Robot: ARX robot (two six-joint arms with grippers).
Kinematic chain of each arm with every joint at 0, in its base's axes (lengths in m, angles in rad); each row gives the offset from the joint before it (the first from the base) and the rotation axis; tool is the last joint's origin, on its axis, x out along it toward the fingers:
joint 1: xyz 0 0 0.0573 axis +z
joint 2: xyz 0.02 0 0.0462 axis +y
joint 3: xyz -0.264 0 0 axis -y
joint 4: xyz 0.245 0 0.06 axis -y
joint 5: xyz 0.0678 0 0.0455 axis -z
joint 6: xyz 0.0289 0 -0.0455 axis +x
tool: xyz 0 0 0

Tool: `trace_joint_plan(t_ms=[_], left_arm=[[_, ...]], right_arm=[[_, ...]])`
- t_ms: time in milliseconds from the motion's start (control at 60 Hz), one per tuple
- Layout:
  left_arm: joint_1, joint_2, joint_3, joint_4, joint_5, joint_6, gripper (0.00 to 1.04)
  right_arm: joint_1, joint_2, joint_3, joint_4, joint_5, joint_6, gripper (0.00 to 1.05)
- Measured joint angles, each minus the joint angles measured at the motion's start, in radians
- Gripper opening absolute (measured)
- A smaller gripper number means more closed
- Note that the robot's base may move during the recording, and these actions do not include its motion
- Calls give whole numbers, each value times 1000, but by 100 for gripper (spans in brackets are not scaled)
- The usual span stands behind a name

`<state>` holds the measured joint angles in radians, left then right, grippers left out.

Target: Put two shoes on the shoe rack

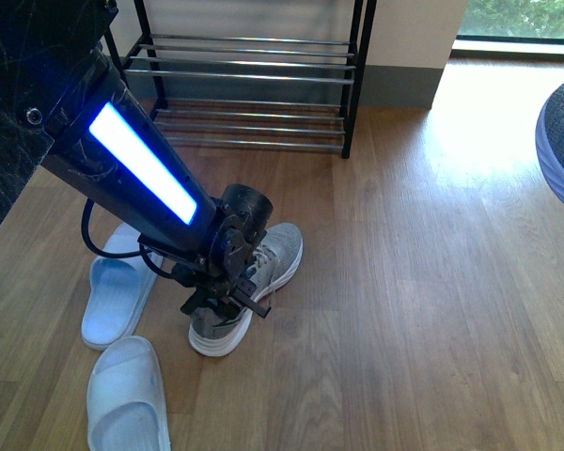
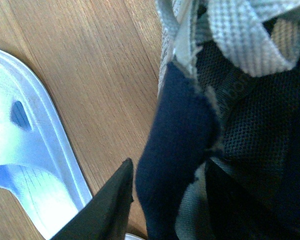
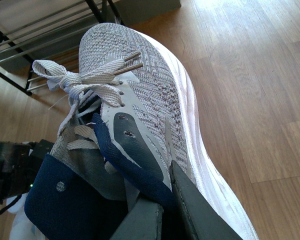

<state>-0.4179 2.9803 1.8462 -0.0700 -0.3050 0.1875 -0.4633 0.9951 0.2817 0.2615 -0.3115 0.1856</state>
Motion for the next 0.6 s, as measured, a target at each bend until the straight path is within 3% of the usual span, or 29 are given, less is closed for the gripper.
trace_joint_plan(t_ms=[250,600], left_arm=[[-1,-13,-51,52,-9,-31,2],[-6,-299,-419,282,11,-130,2]], right_arm=[[0,0,0,0,0,0,1],[0,0,0,0,0,0,1]])
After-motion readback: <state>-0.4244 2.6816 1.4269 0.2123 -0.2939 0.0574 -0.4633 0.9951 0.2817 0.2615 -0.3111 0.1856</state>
